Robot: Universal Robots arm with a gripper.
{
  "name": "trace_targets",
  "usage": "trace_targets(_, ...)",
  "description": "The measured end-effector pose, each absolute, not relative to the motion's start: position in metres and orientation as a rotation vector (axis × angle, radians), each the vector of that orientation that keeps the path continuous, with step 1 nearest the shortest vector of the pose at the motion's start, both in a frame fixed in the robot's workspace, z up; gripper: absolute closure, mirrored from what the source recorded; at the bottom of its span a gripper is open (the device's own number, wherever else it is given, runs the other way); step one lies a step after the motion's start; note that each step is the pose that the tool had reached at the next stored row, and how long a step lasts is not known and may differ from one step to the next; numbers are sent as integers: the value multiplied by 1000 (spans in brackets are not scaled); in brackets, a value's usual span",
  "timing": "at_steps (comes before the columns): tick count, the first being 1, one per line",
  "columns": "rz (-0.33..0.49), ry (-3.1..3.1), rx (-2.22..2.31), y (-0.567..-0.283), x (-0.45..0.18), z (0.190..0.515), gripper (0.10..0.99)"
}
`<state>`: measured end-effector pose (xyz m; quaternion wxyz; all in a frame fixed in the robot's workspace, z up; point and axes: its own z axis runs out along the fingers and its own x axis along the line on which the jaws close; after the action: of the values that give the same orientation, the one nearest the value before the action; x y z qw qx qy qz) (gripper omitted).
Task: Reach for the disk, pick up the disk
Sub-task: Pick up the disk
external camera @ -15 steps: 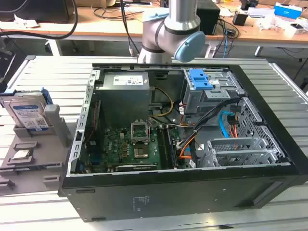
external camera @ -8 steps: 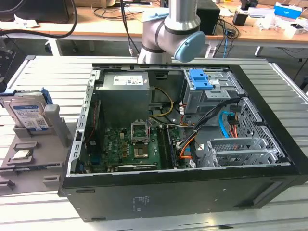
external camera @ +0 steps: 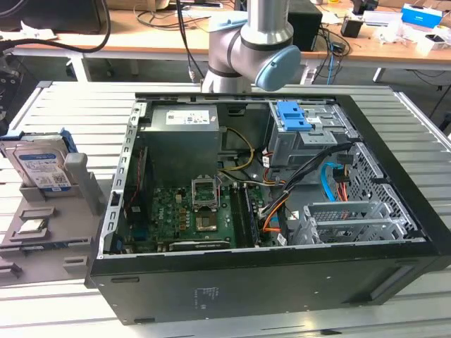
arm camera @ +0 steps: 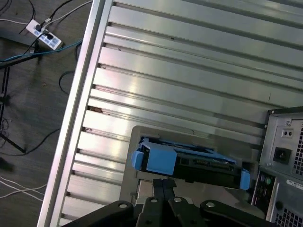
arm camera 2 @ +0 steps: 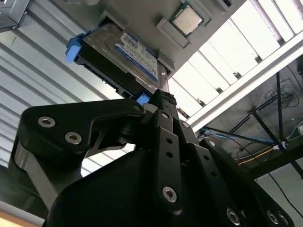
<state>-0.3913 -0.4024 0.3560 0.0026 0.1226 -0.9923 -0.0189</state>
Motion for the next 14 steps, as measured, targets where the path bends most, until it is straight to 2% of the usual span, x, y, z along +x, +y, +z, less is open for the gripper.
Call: trace_targets(14, -59, -3068, 634, -402, -391, 356, 980)
